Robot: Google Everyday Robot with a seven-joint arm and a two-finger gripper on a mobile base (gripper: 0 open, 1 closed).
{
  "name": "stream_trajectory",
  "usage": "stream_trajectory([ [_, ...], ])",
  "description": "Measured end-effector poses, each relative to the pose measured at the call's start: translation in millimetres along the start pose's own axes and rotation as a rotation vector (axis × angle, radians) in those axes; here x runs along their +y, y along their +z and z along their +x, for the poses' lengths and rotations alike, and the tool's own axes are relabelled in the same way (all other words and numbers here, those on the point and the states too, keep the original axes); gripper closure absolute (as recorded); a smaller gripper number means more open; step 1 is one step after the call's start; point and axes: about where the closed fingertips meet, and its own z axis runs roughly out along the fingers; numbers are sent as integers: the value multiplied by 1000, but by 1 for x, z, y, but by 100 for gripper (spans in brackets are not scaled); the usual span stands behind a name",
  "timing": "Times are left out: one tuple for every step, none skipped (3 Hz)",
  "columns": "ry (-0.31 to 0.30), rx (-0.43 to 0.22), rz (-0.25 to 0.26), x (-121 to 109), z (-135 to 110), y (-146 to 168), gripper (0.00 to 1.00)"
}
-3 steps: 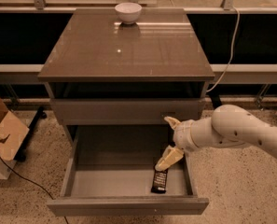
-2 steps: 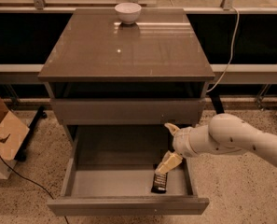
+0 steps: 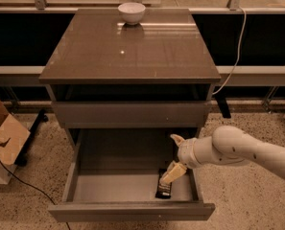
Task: Pick rxbar chocolate from middle drawer and place on counter
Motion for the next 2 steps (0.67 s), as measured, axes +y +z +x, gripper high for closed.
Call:
stream_trajectory([
  [7, 39, -10, -2, 9, 18, 0],
  [26, 85, -26, -2, 30, 47, 0],
])
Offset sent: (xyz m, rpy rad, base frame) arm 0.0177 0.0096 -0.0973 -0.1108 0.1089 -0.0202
